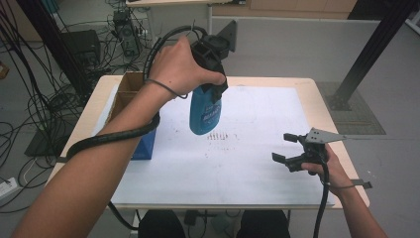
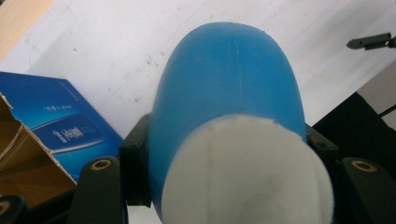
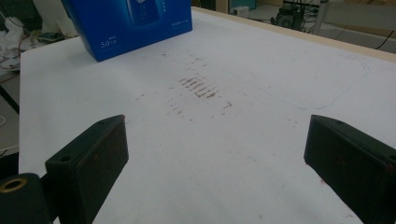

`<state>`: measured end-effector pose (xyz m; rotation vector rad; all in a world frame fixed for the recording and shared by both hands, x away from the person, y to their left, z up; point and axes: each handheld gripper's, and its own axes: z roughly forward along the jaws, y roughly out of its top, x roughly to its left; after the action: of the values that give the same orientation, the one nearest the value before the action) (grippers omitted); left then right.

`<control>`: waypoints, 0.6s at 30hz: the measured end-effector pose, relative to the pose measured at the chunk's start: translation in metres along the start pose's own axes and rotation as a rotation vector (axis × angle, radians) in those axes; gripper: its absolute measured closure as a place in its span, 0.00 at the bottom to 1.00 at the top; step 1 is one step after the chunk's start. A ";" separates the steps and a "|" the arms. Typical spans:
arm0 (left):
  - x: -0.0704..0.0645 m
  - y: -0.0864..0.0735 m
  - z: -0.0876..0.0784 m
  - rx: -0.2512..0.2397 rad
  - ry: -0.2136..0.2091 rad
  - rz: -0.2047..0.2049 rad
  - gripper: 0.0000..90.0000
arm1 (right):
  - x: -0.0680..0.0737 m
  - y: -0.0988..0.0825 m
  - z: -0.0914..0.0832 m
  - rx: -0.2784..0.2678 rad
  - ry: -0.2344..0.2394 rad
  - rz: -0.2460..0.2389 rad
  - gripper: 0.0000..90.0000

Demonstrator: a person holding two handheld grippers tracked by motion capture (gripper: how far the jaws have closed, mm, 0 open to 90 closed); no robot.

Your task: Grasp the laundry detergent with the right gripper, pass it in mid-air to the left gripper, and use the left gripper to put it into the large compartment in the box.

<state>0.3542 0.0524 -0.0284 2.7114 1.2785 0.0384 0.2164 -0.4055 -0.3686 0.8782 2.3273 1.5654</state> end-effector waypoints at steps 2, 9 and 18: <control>0.005 0.002 -0.003 0.002 0.004 -0.017 0.42 | 0.000 0.000 0.000 0.001 0.001 -0.002 0.07; 0.027 0.006 -0.015 -0.008 0.014 -0.095 0.42 | 0.001 0.002 0.001 0.005 -0.002 -0.009 0.07; 0.058 0.004 -0.033 -0.026 0.023 -0.209 0.42 | 0.003 0.006 0.001 0.008 -0.004 -0.021 0.07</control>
<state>0.3912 0.0984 0.0024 2.5475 1.5493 0.0633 0.2167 -0.4014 -0.3636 0.8547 2.3337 1.5454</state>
